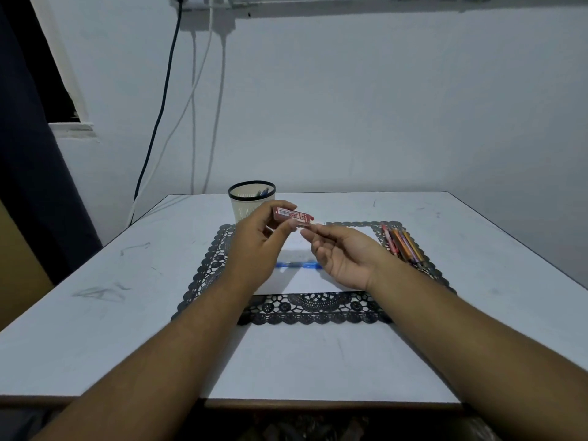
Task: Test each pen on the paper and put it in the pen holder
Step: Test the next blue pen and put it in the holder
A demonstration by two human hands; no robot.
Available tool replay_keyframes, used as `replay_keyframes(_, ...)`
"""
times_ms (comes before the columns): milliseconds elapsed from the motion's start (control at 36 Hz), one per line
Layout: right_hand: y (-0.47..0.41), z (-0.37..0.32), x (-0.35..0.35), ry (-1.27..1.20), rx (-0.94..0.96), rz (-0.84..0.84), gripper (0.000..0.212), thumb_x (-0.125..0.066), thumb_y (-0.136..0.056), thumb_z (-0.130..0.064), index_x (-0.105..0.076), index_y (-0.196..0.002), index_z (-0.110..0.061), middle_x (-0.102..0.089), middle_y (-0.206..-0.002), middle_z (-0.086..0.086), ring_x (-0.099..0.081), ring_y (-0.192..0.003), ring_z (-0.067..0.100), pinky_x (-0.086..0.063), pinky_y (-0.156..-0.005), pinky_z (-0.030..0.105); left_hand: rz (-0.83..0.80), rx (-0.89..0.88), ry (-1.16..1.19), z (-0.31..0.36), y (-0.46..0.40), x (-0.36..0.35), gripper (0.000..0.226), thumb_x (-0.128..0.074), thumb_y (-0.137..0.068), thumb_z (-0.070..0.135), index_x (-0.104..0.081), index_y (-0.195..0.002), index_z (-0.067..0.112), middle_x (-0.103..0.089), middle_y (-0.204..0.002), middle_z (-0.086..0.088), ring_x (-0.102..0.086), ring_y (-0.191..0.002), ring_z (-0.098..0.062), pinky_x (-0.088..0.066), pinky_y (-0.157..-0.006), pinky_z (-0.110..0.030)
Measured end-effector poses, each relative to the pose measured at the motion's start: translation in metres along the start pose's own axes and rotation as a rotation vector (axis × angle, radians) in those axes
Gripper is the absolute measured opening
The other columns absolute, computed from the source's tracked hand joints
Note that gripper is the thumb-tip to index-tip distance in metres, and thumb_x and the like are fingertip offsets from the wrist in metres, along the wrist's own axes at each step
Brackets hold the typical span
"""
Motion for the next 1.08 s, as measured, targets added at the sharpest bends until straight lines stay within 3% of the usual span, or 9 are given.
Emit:
replay_keyframes(83, 0.001, 0.000, -0.001, 0.021, 0.009, -0.013, 0.029, -0.075, -0.071, -0.006, -0.072, -0.098, 0.004, -0.076, -0.090, 0.015, -0.064, -0.054, 0.010, -0.057, -0.048, 0.019, 0.017, -0.006, -0.024, -0.001, -0.002, 0.005, 0.014, -0.067, -0.100, 0.019, -0.068, -0.114, 0.021, -0.075, -0.100, 0.009, -0.070, -0.091, -0.010, -0.058, -0.078, -0.038)
replay_keyframes(194, -0.002, 0.003, -0.001, 0.021, -0.001, -0.021, 0.021, -0.071, -0.078, -0.008, -0.072, -0.094, 0.005, -0.076, -0.090, 0.016, -0.066, -0.054, 0.012, -0.059, -0.050, 0.021, -0.043, -0.078, -0.162, 0.001, -0.002, 0.006, 0.012, -0.066, -0.100, 0.021, -0.067, -0.111, 0.025, -0.072, -0.093, 0.016, -0.065, -0.080, -0.006, -0.052, -0.068, -0.027)
replay_keyframes(306, -0.003, 0.004, 0.003, 0.042, -0.014, -0.015, 0.014, -0.064, -0.094, -0.007, -0.072, -0.100, 0.004, -0.076, -0.092, 0.016, -0.067, -0.054, 0.013, -0.060, -0.054, 0.022, -0.046, -0.102, -0.184, 0.003, -0.001, 0.007, 0.009, -0.066, -0.100, 0.024, -0.067, -0.109, 0.026, -0.072, -0.092, 0.013, -0.064, -0.076, -0.012, -0.053, -0.066, -0.034)
replay_keyframes(417, -0.004, 0.004, 0.002, 0.048, -0.043, -0.037, 0.016, -0.069, -0.085, -0.007, -0.077, -0.090, 0.005, -0.075, -0.096, 0.017, -0.069, -0.055, 0.014, -0.061, -0.057, 0.023, -0.041, -0.102, -0.188, 0.001, -0.001, 0.007, 0.009, -0.065, -0.099, 0.026, -0.067, -0.108, 0.028, -0.072, -0.092, 0.017, -0.064, -0.076, -0.011, -0.053, -0.066, -0.037)
replay_keyframes(528, -0.006, 0.006, 0.001, 0.033, -0.052, -0.034, 0.017, -0.060, -0.100, -0.007, -0.071, -0.101, 0.006, -0.075, -0.096, 0.017, -0.069, -0.055, 0.014, -0.062, -0.056, 0.024, -0.046, -0.118, -0.220, 0.001, -0.001, 0.009, 0.010, -0.065, -0.099, 0.026, -0.067, -0.108, 0.030, -0.072, -0.092, 0.016, -0.063, -0.074, -0.016, -0.053, -0.066, -0.041)
replay_keyframes(639, -0.006, 0.005, 0.002, 0.051, -0.046, -0.022, 0.016, -0.059, -0.101, -0.008, -0.070, -0.102, 0.004, -0.076, -0.095, 0.016, -0.069, -0.055, 0.014, -0.061, -0.055, 0.023, 0.044, -0.147, -0.142, 0.007, -0.002, 0.010, 0.008, -0.065, -0.100, 0.018, -0.066, -0.107, 0.023, -0.073, -0.093, 0.015, -0.066, -0.079, -0.009, -0.051, -0.064, -0.032)
replay_keyframes(778, -0.003, 0.004, 0.003, 0.044, -0.033, -0.032, 0.025, -0.055, -0.105, -0.013, -0.070, -0.100, 0.006, -0.075, -0.101, 0.019, -0.067, -0.053, 0.015, -0.061, -0.053, 0.023, -0.058, -0.095, -0.191, 0.002, -0.003, 0.003, 0.010, -0.067, -0.099, 0.021, -0.068, -0.109, 0.023, -0.072, -0.091, 0.014, -0.064, -0.077, -0.010, -0.050, -0.062, -0.026)
replay_keyframes(861, -0.002, 0.006, 0.003, 0.040, -0.047, -0.033, 0.028, -0.054, -0.105, -0.012, -0.072, -0.093, 0.007, -0.074, -0.104, 0.020, -0.067, -0.053, 0.015, -0.061, -0.053, 0.024, -0.051, -0.111, -0.202, 0.001, -0.001, 0.003, 0.011, -0.068, -0.098, 0.021, -0.068, -0.108, 0.025, -0.071, -0.090, 0.015, -0.063, -0.076, -0.010, -0.050, -0.062, -0.030)
replay_keyframes(1083, -0.001, 0.006, 0.008, 0.041, -0.028, 0.015, 0.020, -0.055, -0.105, -0.007, -0.068, -0.105, 0.008, -0.076, -0.093, 0.020, -0.068, -0.052, 0.014, -0.061, -0.052, 0.024, -0.058, -0.076, -0.162, -0.004, 0.004, 0.000, 0.013, -0.069, -0.097, 0.015, -0.070, -0.109, 0.022, -0.072, -0.090, 0.011, -0.062, -0.075, -0.001, -0.045, -0.061, -0.018)
Point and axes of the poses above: each hand's wrist, its own y-axis away from the middle knuckle, its own x-axis out of the back of the hand, z = x × y, the point moved 2 cm from there along -y, towards the middle knuckle
